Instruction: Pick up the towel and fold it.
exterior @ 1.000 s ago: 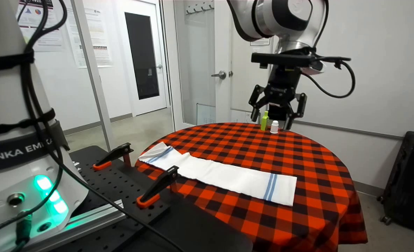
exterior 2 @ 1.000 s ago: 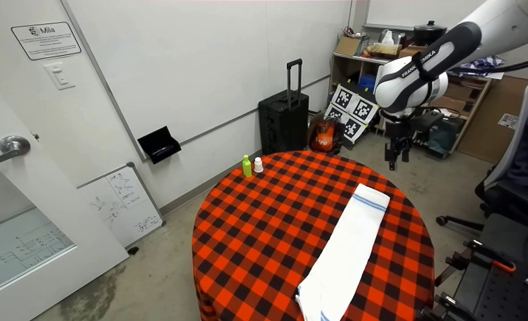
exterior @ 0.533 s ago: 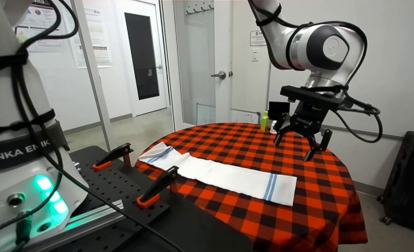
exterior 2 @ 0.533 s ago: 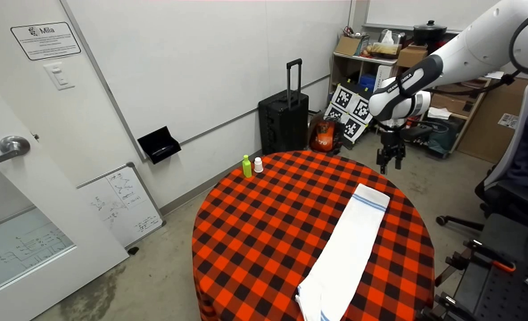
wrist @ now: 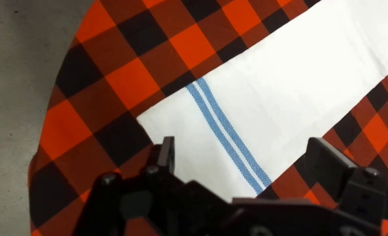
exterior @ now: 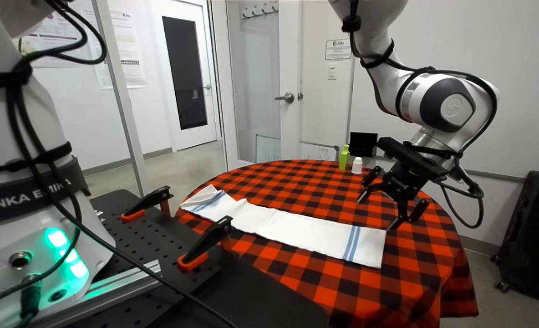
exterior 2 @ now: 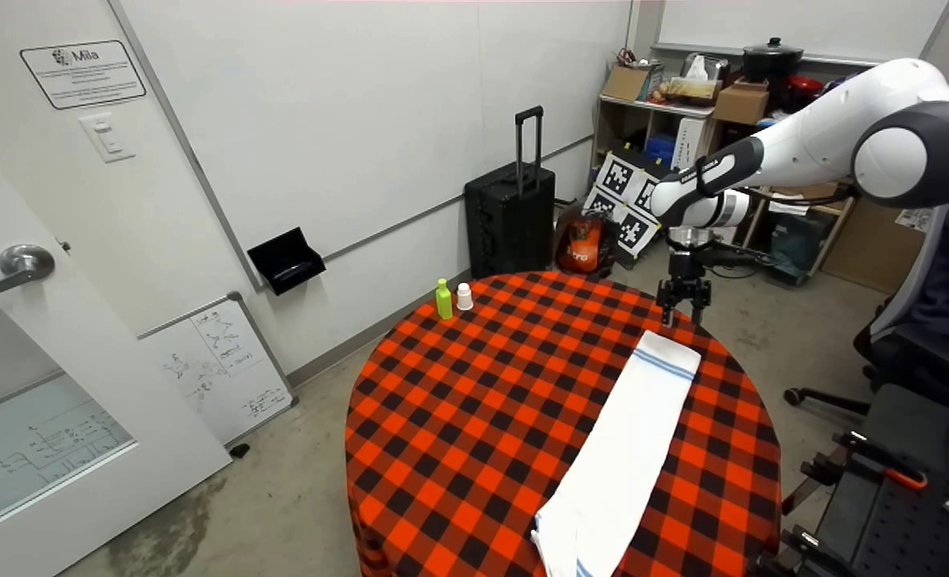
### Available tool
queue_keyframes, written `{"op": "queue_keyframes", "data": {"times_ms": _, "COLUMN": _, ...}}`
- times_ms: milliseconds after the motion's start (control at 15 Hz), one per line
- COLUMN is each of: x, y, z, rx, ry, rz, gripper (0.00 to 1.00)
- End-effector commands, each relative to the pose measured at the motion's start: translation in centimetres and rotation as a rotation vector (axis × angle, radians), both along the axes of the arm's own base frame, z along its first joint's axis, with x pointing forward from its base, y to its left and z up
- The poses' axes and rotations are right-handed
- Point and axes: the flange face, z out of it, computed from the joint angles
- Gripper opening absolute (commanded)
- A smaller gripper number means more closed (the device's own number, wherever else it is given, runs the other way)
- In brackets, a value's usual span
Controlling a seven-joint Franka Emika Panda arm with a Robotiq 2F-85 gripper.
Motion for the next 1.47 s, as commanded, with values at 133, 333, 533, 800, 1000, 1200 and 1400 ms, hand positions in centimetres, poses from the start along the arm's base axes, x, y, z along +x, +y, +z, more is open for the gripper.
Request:
{"op": "queue_keyframes", "data": {"times_ms": 133, "x": 1.7, "y": -1.8, "z": -2.9, "rx": -0.003, "ry": -0.008, "rz": -0.033, "gripper": 1.0}}
{"op": "queue_keyframes", "data": {"times_ms": 333, "x": 1.6, "y": -2.1, "z": -4.4, "rx": -0.02, "ry": -0.007, "rz": -0.033, "gripper": 1.0}}
{"op": "queue_keyframes", "data": {"times_ms": 533, "x": 1.0, "y": -2.1, "z": -6.4, "rx": -0.031, "ry": 0.012, "rz": -0.017, "gripper": 1.0}}
{"op": "queue_keyframes", "data": {"times_ms": 800, "x": 0.3, "y": -1.4, "z": -8.2, "rx": -0.025, "ry": 0.034, "rz": 0.009, "gripper": 1.0}}
{"op": "queue_keyframes", "data": {"times_ms": 1000, "x": 0.2, "y": -0.9, "z": -8.8, "rx": -0.012, "ry": 0.037, "rz": 0.018, "gripper": 1.0}}
{"op": "queue_keyframes", "data": {"times_ms": 1200, "x": 0.4, "y": -0.8, "z": -8.7, "rx": -0.012, "ry": 0.032, "rz": 0.024, "gripper": 0.72}}
{"op": "queue_keyframes", "data": {"times_ms": 1400, "x": 0.5, "y": -0.8, "z": -8.5, "rx": -0.013, "ry": 0.029, "rz": 0.032, "gripper": 0.61}}
